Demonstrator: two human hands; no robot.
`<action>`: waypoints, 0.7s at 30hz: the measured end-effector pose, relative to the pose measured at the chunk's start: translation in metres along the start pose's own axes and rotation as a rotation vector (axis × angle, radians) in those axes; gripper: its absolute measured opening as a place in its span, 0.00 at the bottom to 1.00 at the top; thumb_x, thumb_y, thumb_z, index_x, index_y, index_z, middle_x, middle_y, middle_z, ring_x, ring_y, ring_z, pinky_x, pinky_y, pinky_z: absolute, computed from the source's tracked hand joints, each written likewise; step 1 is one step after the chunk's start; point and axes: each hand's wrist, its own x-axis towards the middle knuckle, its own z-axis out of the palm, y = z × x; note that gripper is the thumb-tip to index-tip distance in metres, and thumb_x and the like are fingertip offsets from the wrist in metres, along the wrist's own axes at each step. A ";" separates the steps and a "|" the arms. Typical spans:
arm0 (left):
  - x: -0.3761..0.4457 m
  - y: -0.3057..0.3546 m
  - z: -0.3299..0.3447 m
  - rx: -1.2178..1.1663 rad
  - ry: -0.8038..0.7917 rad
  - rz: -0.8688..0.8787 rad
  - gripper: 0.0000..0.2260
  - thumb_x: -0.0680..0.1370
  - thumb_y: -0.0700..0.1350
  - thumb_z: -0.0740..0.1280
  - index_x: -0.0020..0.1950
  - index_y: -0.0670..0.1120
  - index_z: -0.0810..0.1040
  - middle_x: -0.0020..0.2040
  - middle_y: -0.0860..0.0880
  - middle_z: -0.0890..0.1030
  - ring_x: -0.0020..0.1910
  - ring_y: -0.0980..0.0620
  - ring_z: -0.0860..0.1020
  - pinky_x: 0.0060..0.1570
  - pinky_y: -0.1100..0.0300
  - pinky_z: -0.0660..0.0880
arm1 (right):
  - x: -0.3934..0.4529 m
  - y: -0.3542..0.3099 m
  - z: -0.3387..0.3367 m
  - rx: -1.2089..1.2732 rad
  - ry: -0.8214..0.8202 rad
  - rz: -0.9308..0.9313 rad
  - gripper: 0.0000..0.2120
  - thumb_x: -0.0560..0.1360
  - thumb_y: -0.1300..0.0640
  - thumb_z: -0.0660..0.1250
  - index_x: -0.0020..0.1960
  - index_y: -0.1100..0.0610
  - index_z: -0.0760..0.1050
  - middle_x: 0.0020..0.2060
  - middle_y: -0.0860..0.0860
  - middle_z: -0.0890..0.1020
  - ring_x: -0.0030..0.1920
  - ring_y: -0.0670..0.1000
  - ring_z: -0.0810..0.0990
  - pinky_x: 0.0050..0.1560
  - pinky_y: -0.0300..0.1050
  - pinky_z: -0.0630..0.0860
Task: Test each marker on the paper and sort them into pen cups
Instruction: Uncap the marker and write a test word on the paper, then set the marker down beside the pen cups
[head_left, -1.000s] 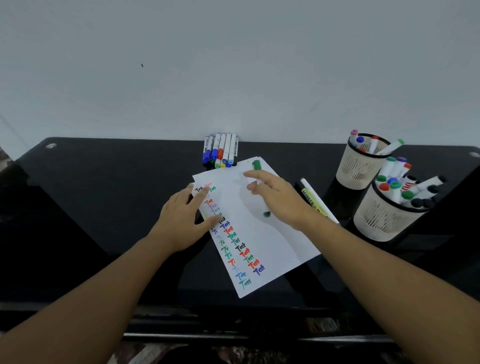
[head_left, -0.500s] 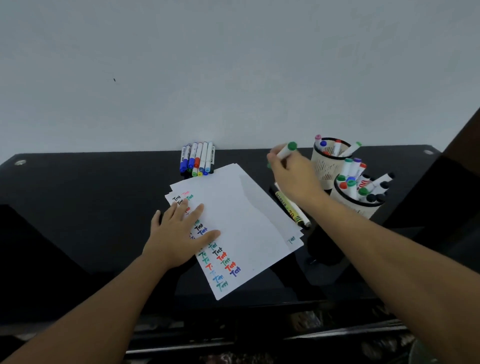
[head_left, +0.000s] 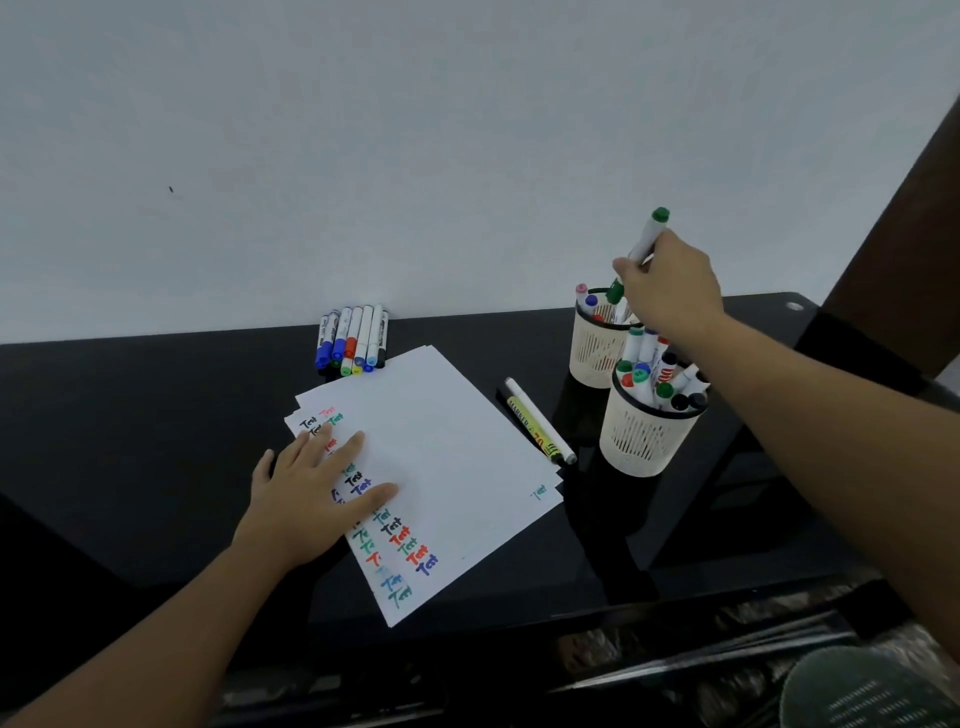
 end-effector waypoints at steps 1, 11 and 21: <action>0.000 0.000 0.000 0.002 0.001 0.000 0.48 0.64 0.86 0.40 0.81 0.66 0.49 0.84 0.54 0.46 0.82 0.51 0.43 0.79 0.42 0.39 | 0.000 0.003 0.000 -0.016 -0.016 0.009 0.15 0.82 0.47 0.65 0.60 0.58 0.72 0.48 0.55 0.81 0.47 0.58 0.82 0.44 0.51 0.76; 0.004 -0.002 0.002 0.011 0.002 0.001 0.47 0.65 0.86 0.41 0.81 0.67 0.47 0.84 0.54 0.46 0.82 0.50 0.43 0.79 0.42 0.39 | 0.001 0.011 0.001 -0.064 -0.086 0.022 0.14 0.81 0.43 0.67 0.59 0.52 0.74 0.51 0.52 0.82 0.49 0.54 0.81 0.44 0.48 0.75; 0.007 -0.001 -0.003 0.009 -0.010 -0.001 0.51 0.62 0.87 0.40 0.81 0.66 0.49 0.84 0.53 0.48 0.82 0.49 0.46 0.79 0.42 0.41 | -0.009 -0.012 0.008 -0.095 -0.072 -0.130 0.07 0.82 0.48 0.65 0.53 0.50 0.75 0.46 0.49 0.84 0.46 0.53 0.82 0.46 0.53 0.83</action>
